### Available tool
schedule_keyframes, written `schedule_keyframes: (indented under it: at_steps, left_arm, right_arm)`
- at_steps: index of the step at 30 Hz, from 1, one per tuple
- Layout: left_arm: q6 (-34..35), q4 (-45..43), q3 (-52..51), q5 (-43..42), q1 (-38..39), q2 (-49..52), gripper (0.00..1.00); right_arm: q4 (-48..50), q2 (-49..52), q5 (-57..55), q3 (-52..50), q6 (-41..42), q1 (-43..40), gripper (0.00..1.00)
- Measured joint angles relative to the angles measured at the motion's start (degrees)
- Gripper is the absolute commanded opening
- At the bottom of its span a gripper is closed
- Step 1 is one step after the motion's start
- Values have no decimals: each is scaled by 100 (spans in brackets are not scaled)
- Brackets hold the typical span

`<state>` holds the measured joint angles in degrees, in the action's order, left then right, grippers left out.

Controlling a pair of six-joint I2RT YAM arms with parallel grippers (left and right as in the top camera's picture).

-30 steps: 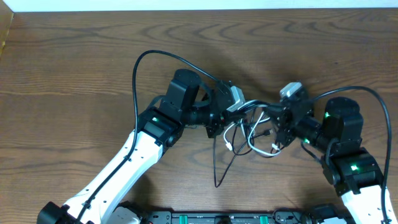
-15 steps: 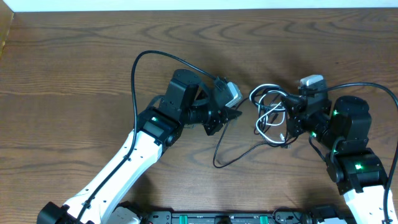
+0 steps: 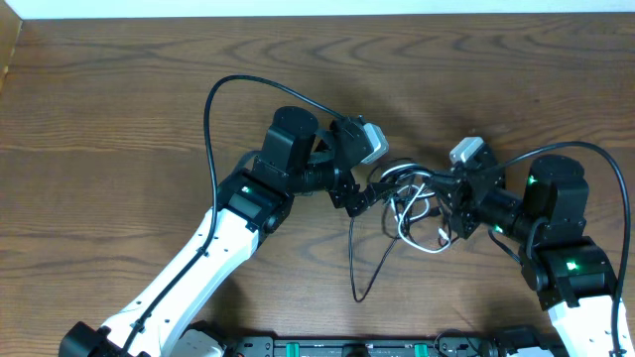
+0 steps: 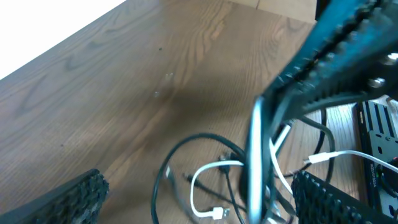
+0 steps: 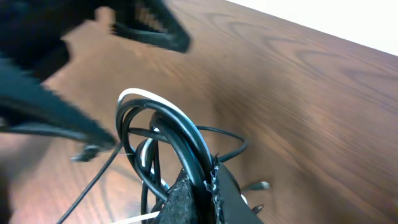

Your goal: Untangle cables

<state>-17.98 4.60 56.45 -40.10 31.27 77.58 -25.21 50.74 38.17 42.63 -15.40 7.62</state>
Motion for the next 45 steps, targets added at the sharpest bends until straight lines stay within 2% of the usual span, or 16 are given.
schedule_keyframes:
  at_steps: [2, 3, 6, 8, 10, 13, 15, 19, 21, 29, 32, 35, 37, 45]
  left_arm:
    - [20, 2, 0, 2, 0, 0, 77]
    - [4, 2, 0, -2, 0, 0, 63]
    - [-22, 4, 0, -37, 7, 0, 36]
    - [-24, 7, 0, -48, 7, 0, 21]
    - [-9, 13, 0, -68, 15, 0, 15]
    - [-4, 17, 0, -114, 22, 0, 17]
    - [-4, 17, 0, -173, 17, 0, 39]
    - [20, 2, 0, -398, -37, 0, 63]
    - [13, -2, 0, -581, -50, 0, 65]
    - [9, 44, 0, -935, -4, 0, 66]
    - [9, 50, 0, -907, -4, 0, 59]
    - [15, 74, 0, -885, 4, 0, 33]
    - [-7, 92, 0, -901, 37, 0, 8]
    - [-28, 129, 0, -855, 68, 0, 8]
  right_arm:
    - [-48, 0, 199, 0, -98, 0, 1]
    - [-72, 0, 262, 0, -140, 0, 1]
    - [-149, 0, 365, 0, -223, 0, 1]
    - [-199, 0, 402, 0, -243, -4, 1]
    - [-201, 0, 452, 0, -267, -4, 1]
    - [-203, 0, 616, 0, -341, -7, 1]
    - [-203, 0, 702, 0, -369, -13, 1]
    - [-225, 0, 844, 0, -428, -26, 1]
    - [-210, 0, 901, 0, -452, -26, 1]
    - [-31, 2, 1410, 0, -470, -24, 1]
    - [-11, 2, 1519, 0, -470, -22, 1]
    - [17, 2, 1521, 0, -466, -22, 1]
    - [44, 11, 1480, 0, -452, -22, 1]
    - [57, 20, 1390, 0, -367, -33, 1]
